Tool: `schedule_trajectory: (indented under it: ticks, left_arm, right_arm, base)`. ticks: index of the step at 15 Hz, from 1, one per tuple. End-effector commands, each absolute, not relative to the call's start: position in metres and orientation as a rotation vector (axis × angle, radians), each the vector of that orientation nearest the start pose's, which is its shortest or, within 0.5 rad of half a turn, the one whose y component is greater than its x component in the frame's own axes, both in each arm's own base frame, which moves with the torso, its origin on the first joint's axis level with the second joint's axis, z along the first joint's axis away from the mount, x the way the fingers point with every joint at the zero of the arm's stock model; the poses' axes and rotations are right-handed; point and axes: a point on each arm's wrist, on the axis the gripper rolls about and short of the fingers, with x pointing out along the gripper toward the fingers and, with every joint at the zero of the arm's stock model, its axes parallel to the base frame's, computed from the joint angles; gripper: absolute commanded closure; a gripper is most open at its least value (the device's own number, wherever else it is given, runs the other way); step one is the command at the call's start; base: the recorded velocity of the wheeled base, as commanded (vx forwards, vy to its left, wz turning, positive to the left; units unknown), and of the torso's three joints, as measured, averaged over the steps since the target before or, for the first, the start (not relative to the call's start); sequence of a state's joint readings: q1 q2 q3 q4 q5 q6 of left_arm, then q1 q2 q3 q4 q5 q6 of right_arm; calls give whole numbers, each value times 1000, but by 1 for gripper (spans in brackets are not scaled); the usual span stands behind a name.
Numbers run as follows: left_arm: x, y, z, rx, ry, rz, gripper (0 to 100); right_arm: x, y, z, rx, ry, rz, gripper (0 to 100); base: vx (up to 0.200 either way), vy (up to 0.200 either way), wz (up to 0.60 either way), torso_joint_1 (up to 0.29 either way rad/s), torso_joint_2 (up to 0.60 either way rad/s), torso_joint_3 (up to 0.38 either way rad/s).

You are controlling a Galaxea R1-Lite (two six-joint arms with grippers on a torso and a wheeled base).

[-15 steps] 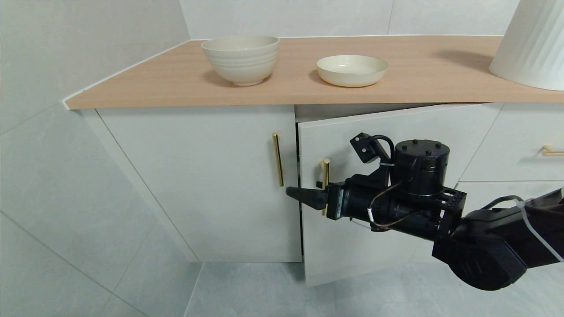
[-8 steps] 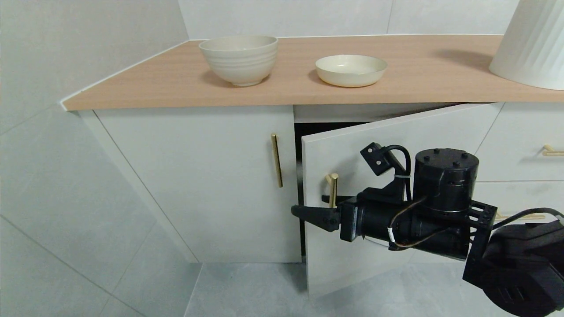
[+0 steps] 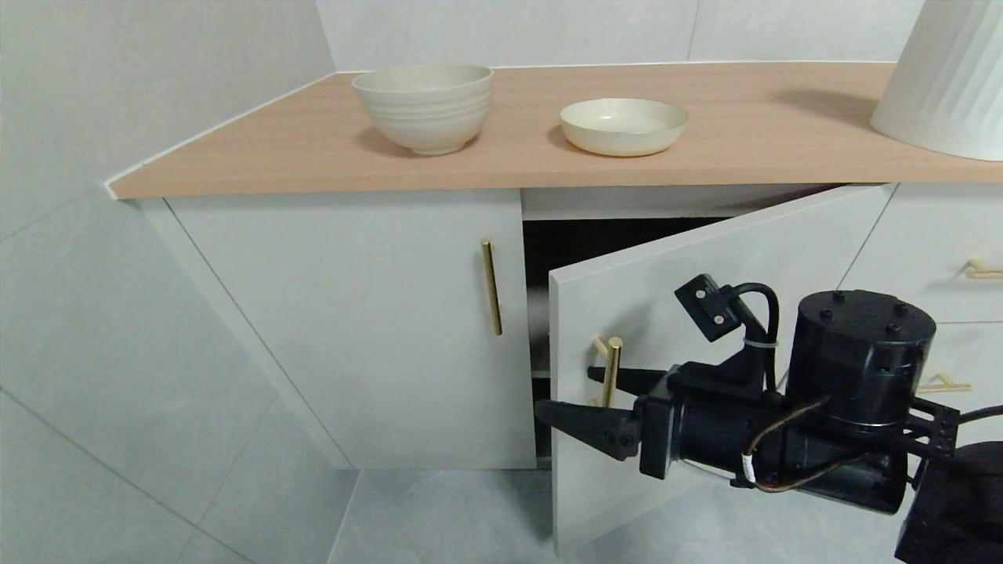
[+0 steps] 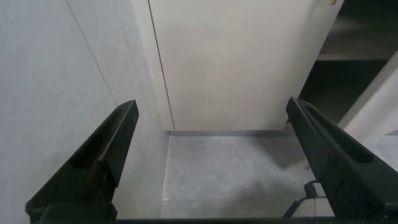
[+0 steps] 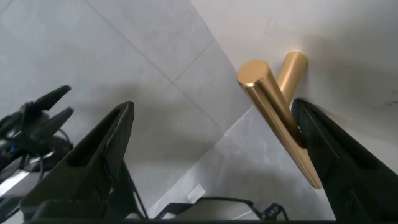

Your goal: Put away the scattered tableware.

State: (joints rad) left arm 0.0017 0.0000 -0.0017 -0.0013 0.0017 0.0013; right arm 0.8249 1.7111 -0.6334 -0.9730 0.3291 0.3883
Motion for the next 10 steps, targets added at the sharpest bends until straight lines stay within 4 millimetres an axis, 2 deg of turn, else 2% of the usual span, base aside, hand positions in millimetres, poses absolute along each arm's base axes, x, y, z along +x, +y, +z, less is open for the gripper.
schedule_trajectory:
  ticks: [1, 2, 6, 8, 10]
  left_arm:
    - [-23, 0, 76, 3, -2, 3, 0]
    - [-23, 0, 76, 6, -3, 3, 0]
    - [-23, 0, 76, 26, -6, 3, 0]
    - [-31, -1, 104, 26, -121, -20, 0]
    - [-44, -2, 153, 30, -106, -135, 0]
  right_arm:
    - [167, 221, 169, 313, 337, 1191, 0]
    - [160, 221, 172, 314, 330, 1213, 0]
    - [154, 216, 165, 303, 356, 1215, 0]
    - [151, 214, 170, 307, 339, 1223, 0]
    - [143, 212, 176, 311, 317, 1246, 0]
  base:
    - [0, 0, 0, 0, 0, 0]
    - [0, 0, 0, 0, 0, 0]
    - [0, 0, 0, 0, 0, 0]
    - [0, 0, 0, 0, 0, 0]
    - [0, 0, 0, 0, 0, 0]
